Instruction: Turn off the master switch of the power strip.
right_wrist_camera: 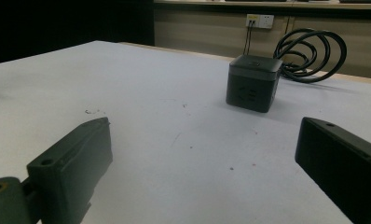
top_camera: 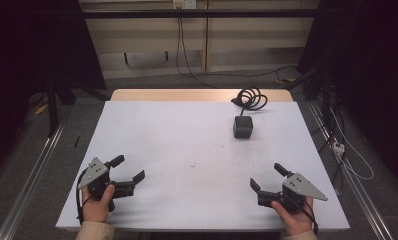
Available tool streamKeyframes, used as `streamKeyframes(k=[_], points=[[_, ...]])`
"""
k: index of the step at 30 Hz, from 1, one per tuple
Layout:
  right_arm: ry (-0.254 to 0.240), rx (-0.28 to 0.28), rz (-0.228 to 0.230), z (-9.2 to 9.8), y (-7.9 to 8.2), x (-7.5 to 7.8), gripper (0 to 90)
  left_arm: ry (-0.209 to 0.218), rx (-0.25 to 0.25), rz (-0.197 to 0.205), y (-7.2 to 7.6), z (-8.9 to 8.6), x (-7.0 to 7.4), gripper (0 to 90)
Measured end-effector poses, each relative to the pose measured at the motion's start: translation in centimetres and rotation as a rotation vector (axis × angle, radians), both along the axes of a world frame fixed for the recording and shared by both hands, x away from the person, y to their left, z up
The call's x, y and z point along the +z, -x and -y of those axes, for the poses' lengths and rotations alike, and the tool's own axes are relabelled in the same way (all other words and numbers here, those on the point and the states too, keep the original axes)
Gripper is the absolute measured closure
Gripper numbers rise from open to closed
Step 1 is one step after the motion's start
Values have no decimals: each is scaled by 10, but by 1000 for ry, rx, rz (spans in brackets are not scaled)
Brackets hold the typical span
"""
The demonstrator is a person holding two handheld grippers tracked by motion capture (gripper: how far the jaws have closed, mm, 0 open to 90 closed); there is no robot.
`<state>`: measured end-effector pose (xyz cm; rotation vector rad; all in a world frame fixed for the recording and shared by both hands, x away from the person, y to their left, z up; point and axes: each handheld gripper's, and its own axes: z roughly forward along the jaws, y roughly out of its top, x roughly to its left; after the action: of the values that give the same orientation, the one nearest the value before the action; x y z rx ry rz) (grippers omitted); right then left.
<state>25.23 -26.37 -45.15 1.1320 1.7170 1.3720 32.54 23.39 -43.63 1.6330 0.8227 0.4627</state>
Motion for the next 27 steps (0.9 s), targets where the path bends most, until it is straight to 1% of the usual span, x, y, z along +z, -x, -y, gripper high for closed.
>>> streamKeyframes(k=[8,13,16,17,19,22,24,27], points=[[19,-2,-14,-1,-7,2,43,1,-2,7,-1,1,1,33],[14,-15,-24,1,-12,5,48,3,-4,7,-1,2,1,33],[0,-29,-29,3,-16,7,51,4,-6,11,-1,1,1,33],[0,-33,-27,3,-19,8,52,17,3,11,-1,0,1,33],[0,-36,-36,2,-22,10,55,16,4,16,-1,0,2,33],[30,-37,-36,1,-28,12,60,14,-1,16,-2,0,2,33],[23,-38,-47,1,-32,12,62,10,-4,15,-2,0,2,33],[21,-38,-53,-1,-38,13,68,17,-1,18,-2,-1,2,33]])
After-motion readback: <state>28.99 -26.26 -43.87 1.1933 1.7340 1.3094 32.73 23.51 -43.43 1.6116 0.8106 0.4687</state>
